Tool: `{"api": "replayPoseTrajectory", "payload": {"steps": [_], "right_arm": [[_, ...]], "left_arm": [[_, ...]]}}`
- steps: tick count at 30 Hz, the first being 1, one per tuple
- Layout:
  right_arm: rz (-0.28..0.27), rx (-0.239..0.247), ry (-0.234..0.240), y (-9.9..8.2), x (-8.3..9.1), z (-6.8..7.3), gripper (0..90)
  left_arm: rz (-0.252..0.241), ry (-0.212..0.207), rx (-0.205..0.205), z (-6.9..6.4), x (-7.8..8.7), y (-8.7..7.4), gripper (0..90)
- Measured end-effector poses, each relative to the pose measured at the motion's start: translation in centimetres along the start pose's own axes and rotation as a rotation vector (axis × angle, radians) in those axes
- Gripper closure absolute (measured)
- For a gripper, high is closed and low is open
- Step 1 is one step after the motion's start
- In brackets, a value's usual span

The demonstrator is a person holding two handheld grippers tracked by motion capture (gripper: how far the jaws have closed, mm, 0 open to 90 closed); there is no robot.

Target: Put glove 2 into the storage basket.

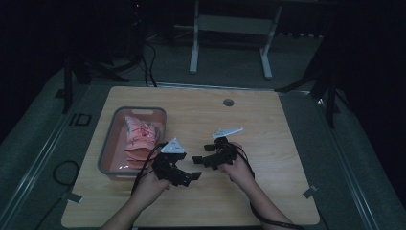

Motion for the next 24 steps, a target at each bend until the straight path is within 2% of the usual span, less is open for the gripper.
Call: {"api": "replayPoseTrajectory", "payload": {"steps": [6, 10, 18, 21, 24], "right_arm": [[-0.005, 0.017, -0.003, -1.6, 0.4, -0.7, 16.6], [-0.009, 0.017, -0.005, -2.6, 0.6, -1.1, 15.7], [-0.012, 0.01, -0.025, -4.2, 1.0, -2.0, 15.0], [-0.007, 0.023, -0.041, -4.9, 1.0, -2.3, 15.0], [-0.019, 0.044, -0.058, -5.4, 1.0, -2.5, 15.1]], "left_arm": [[0.023, 0.004, -0.019, -0.3, -1.3, -0.5, 7.4], [0.013, -0.022, -0.016, -0.5, -2.0, -0.9, 7.4], [0.039, -0.048, -0.04, -1.0, -4.1, -1.9, 7.4], [0.051, -0.066, -0.052, -1.2, -4.8, -2.2, 7.4], [0.063, -0.058, -0.076, -1.4, -5.4, -2.6, 7.4]]}}
Point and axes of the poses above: each handheld gripper's, and its own axes: x roughly backward along the jaws, y roughly out of its top, z roughly to its left, the point moved 5 cm from there along -x, roughly forward along the jaws, and after that the axes turned 12 degrees about -y, right-handed, at the moved point
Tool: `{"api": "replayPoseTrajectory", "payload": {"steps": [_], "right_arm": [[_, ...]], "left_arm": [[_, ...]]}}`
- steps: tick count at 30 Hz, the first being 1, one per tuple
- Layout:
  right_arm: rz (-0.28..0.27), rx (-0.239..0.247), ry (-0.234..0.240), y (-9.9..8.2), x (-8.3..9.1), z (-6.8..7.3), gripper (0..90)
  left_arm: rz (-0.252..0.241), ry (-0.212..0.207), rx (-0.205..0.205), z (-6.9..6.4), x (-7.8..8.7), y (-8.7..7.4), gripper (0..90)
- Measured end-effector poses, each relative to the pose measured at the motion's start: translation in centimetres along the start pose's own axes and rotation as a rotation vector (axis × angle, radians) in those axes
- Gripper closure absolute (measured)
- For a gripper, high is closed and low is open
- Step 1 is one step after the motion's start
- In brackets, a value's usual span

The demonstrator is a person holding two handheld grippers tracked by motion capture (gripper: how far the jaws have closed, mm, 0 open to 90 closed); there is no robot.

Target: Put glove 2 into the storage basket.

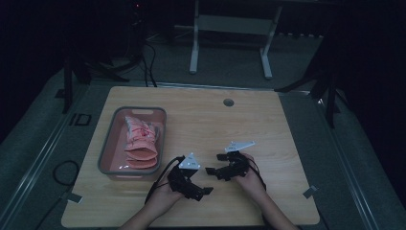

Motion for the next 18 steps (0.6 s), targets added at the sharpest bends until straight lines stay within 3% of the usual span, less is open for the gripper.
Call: {"api": "replayPoseTrajectory", "payload": {"steps": [10, 18], "right_arm": [[-0.025, 0.017, -0.028, -1.2, 0.7, -0.7, 15.0], [-0.036, 0.065, -0.037, -2.4, 1.5, -0.8, 14.7]], "left_arm": [[-0.001, -0.018, -0.017, -0.1, -1.5, -1.0, 7.4], [-0.015, -0.043, -0.03, -0.2, -2.2, -1.6, 7.4]]}}
Point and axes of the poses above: each handheld gripper's, and its own axes: x roughly backward along the jaws, y roughly out of its top, z roughly to its left, the point moved 5 cm from there along -x, roughly forward along the jaws, and after that the axes turned 12 degrees about -y, right-handed, at the moved point
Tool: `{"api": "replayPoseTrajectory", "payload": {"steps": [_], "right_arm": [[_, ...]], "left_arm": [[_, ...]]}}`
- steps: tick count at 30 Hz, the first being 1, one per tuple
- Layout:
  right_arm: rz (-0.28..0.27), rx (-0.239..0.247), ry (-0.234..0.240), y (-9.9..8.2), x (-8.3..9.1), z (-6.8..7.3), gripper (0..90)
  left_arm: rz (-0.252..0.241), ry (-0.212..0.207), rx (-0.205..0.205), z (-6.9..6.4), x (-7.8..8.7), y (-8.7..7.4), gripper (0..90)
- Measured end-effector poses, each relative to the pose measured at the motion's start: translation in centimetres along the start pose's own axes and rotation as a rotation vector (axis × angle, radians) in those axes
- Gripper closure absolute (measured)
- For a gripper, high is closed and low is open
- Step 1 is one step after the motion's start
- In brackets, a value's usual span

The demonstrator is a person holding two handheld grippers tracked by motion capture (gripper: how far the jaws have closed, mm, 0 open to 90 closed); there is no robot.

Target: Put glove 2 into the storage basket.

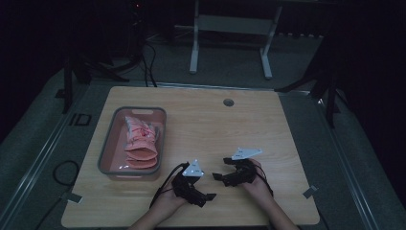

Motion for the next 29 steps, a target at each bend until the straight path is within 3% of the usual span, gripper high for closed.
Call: {"api": "replayPoseTrajectory", "payload": {"steps": [7, 14, 21, 29], "right_arm": [[-0.018, 0.001, -0.009, -0.6, 0.6, -0.3, 14.4], [-0.043, 0.009, -0.034, -0.8, 0.7, -0.5, 14.4], [-0.044, 0.012, -0.039, -0.8, 0.6, -0.5, 14.4], [-0.043, 0.008, -0.042, -0.8, 0.6, -0.6, 14.4]], "left_arm": [[-0.014, -0.001, -0.011, 0.1, -0.4, -0.6, 7.4], [-0.008, 0.003, -0.047, 0.2, -0.6, -1.2, 7.4], [-0.043, -0.01, -0.035, 0.3, -0.3, -1.2, 7.4], [-0.029, -0.011, -0.047, 0.3, -0.3, -1.4, 7.4]]}}
Point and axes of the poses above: each handheld gripper's, and its own axes: x roughly backward along the jaws, y roughly out of its top, z roughly to its left, the point moved 5 cm from there along -x, roughly forward along the jaws, and after that the axes turned 12 degrees about -y, right-handed, at the moved point
